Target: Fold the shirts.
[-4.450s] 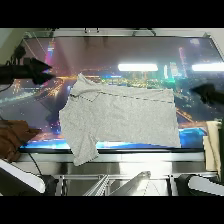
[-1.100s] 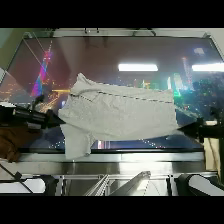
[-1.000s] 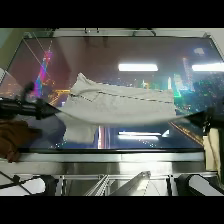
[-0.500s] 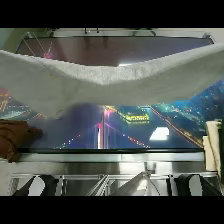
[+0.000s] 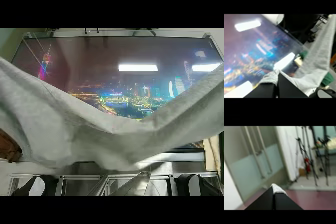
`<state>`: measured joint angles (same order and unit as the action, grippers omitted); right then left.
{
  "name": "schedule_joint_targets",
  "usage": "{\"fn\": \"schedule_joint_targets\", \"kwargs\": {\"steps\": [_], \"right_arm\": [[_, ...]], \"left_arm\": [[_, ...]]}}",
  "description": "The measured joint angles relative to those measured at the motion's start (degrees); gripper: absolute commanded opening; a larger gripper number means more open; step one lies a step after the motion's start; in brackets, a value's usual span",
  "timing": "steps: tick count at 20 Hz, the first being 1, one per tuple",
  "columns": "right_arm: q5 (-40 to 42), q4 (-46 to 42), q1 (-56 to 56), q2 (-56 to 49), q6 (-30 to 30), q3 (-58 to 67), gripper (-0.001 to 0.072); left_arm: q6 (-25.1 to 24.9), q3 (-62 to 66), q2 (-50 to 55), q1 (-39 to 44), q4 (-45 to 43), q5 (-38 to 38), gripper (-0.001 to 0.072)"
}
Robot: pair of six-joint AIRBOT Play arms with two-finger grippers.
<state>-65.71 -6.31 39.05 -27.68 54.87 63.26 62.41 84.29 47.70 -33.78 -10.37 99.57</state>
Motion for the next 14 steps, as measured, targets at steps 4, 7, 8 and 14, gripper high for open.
{"fn": "schedule_joint_targets", "kwargs": {"steps": [4, 7, 8, 14], "right_arm": [[2.95, -11.3, -4.72, -4.37, 2.16, -8.48, 0.0011], [10.27, -14.71, -9.99, -12.37, -0.63, -16.2, 0.0012], [12.85, -15.08, -11.87, -15.89, -2.03, -17.66, 0.0012], [25.94, -7.28, -18.49, -42.51, -14.49, -17.16, 0.001]], "left_arm": [[0.5, 0.22, 14.43, 7.93, -12.2, -2.27, 0.0019], [-0.85, 2.75, 29.24, 13.94, -19.47, -4.46, 0.0018], [-1.05, 4.74, 34.97, 15.69, -21.51, -4.94, 0.0017], [-0.42, 22.23, 62.77, 20.57, -26.4, -6.69, 0.0014]]}}
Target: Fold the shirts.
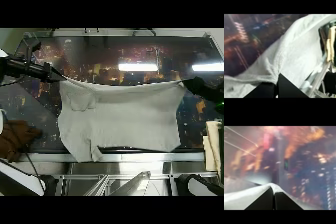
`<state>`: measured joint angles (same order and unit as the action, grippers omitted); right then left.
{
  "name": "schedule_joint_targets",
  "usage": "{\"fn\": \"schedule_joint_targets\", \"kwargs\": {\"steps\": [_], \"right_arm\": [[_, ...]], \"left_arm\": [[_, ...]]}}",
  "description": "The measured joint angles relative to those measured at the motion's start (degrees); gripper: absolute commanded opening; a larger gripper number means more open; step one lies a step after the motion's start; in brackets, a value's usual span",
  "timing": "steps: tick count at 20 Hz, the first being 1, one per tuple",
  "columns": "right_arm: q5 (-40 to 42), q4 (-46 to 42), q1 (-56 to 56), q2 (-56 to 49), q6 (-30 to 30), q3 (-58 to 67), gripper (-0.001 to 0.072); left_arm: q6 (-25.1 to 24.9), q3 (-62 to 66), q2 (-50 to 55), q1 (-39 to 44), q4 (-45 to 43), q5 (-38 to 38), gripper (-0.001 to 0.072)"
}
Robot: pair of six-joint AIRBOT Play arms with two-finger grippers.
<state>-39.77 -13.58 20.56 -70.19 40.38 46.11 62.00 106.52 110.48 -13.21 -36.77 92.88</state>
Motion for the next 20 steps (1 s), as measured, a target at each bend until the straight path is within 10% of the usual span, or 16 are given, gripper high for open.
{"fn": "schedule_joint_targets", "kwargs": {"steps": [9, 20], "right_arm": [[-3.78, 4.42, 1.25, -22.99, -4.46, 16.24, 0.001], [-16.35, -7.45, 3.89, -26.62, -3.93, 18.45, 0.001]], "left_arm": [[1.46, 9.11, 9.73, -0.52, -0.61, -6.4, 0.0014], [5.18, 7.56, 10.29, 1.38, -7.93, 0.85, 0.0013]]}}
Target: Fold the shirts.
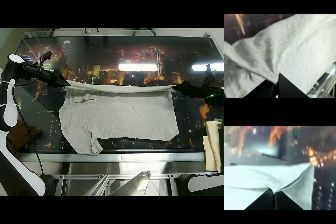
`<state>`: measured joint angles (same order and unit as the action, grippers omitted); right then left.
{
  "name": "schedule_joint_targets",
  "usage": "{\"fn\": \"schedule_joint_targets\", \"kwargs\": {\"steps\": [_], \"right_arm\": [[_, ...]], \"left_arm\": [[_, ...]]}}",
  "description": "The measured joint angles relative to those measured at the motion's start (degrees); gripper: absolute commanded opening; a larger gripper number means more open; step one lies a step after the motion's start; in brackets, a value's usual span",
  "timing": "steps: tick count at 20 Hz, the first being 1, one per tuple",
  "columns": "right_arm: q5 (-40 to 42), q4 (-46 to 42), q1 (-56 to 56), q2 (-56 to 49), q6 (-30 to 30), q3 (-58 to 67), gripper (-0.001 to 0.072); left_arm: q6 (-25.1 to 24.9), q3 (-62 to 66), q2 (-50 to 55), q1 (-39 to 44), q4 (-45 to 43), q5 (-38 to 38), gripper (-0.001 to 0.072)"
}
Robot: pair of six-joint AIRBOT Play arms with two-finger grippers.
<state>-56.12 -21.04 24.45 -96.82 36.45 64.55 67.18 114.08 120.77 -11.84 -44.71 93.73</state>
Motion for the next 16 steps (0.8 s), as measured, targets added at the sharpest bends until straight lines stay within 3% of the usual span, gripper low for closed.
{"fn": "schedule_joint_targets", "kwargs": {"steps": [6, 12, 13, 14, 15, 16], "right_arm": [[-1.99, -11.04, 0.39, -1.01, 4.48, 0.0, 0.0011], [-2.99, -13.92, 0.42, -2.21, 5.73, 0.02, 0.0017], [-3.21, -13.99, 0.42, -2.27, 5.81, 0.02, 0.0124], [-3.65, -14.23, 0.44, -2.32, 5.97, 0.04, 0.0286], [-4.22, -14.38, 0.55, -2.32, 5.97, 0.13, 0.0303], [-5.2, -14.53, 0.76, -2.25, 5.97, 0.33, 0.0304]], "left_arm": [[4.5, -1.03, -0.02, -0.48, -6.54, 5.6, 0.0013], [6.38, -9.27, -0.02, -0.31, -7.87, 7.74, 0.0013], [6.4, -10.38, -0.02, -0.28, -7.93, 7.91, 0.0014], [6.67, -11.13, -0.02, -0.28, -8.07, 7.96, 0.0014], [6.93, -11.52, -0.04, -0.31, -8.09, 8.39, 0.0064], [7.34, -11.47, -0.09, -0.31, -8.13, 8.81, 0.0211]]}}
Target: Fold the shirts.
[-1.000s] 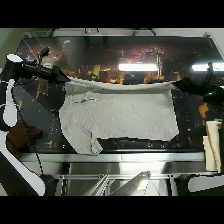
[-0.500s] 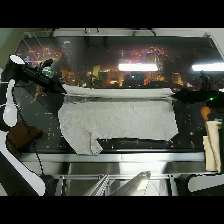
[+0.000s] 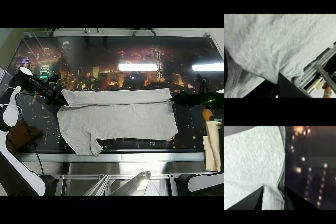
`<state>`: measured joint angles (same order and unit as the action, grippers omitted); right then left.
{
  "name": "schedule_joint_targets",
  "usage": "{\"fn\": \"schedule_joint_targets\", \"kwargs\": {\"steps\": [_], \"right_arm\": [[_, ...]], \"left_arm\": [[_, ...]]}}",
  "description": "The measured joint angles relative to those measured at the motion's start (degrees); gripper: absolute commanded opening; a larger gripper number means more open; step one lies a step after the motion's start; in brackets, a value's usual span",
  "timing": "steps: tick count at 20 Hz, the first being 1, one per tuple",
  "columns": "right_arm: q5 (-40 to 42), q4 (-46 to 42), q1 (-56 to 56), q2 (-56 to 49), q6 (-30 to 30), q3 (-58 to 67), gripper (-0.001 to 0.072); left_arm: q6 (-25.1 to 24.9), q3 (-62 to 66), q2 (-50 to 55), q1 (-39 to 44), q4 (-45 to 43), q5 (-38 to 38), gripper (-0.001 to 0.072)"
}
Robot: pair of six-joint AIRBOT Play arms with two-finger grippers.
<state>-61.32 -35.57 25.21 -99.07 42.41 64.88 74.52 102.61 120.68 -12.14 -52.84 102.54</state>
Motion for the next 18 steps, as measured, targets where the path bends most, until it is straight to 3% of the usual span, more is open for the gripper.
{"fn": "schedule_joint_targets", "kwargs": {"steps": [1, 8, 13, 18], "right_arm": [[-1.25, -0.2, 0.46, 0.22, 0.13, 0.22, 0.0303], [-14.43, -6.73, 8.5, 6.91, 5.01, -2.8, 0.0297], [-16.02, -16.11, 11.72, 10.91, 6.6, -13.77, 0.0297], [-15.98, -15.61, 10.91, 11.26, 5.53, -21.16, 0.0298]], "left_arm": [[0.83, 0.46, 0.0, 0.0, -0.04, 0.66, 0.0246], [3.39, -1.33, -7.69, -0.72, -0.09, 1.2, 0.0247], [-1.66, -20.76, -23.5, -5.16, -0.07, -6.47, 0.0247], [-5.03, -42.27, -36.68, -11.61, 0.09, -13.66, 0.0248]]}}
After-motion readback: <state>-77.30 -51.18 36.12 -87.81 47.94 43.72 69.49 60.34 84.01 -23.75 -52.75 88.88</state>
